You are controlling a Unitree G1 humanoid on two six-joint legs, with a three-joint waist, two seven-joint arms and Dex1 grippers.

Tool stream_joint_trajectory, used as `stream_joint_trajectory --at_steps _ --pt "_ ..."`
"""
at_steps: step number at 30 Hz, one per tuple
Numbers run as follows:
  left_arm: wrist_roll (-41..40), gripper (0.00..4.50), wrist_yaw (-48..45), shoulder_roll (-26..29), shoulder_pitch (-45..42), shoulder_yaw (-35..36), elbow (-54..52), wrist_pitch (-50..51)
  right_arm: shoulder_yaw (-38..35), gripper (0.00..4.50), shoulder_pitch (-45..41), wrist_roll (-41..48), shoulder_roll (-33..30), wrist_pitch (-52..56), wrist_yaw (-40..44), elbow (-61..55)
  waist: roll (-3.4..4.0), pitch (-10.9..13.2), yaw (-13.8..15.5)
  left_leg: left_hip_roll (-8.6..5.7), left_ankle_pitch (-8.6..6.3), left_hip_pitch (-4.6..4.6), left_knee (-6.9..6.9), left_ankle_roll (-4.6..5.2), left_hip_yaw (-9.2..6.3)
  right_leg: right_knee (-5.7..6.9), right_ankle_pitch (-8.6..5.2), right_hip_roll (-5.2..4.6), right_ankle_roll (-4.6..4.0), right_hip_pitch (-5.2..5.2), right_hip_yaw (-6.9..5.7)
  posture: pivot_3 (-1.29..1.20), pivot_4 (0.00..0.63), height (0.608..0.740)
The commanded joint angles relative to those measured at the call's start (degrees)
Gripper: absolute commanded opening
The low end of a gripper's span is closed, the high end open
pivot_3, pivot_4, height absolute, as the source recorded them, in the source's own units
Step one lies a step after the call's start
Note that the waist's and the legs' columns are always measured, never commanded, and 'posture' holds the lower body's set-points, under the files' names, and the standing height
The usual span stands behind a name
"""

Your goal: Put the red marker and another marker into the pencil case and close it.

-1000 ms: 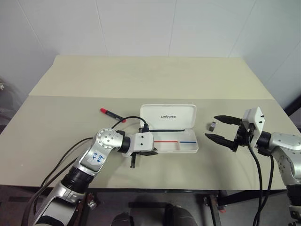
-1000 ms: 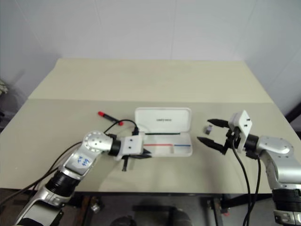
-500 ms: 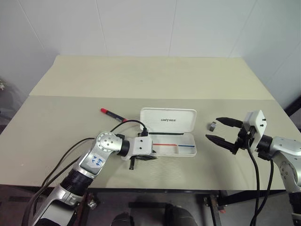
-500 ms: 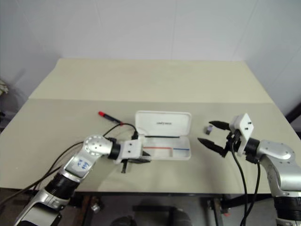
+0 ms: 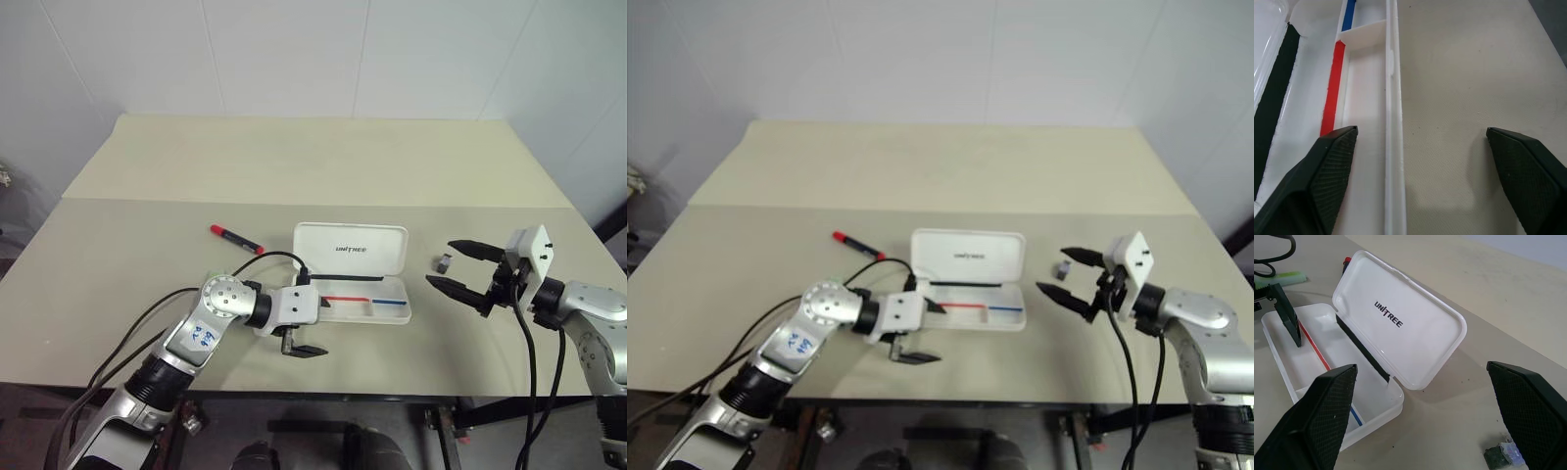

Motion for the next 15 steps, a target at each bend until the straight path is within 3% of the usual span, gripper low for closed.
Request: stream_joint_trajectory --at_steps 1,15 --pt "-1.31 4.48 0.70 -0.45 0.97 -0.10 -4.79 1.10 -0.09 4.50 -1.29 0.26 0.04 -1.18 0.79 0.28 0.00 0.00 -0.03 0.00 0.00 0.00 0.00 0.00 0.00 0.00 0.00 0.00 0.00 0.00 0.00 0.00 0.150 0.740" --pt "-3.53 4.48 6.45 0.69 4.59 4.17 -20.13 12.51 2.65 4.50 -6.08 -1.18 0.23 -3.06 4.57 6.20 0.00 0.00 -0.12 0.00 0.00 -0.01 0.00 0.00 -0.02 -0.01 0.00 0.00 0.00 0.00 0.01 0.00 0.150 0.740"
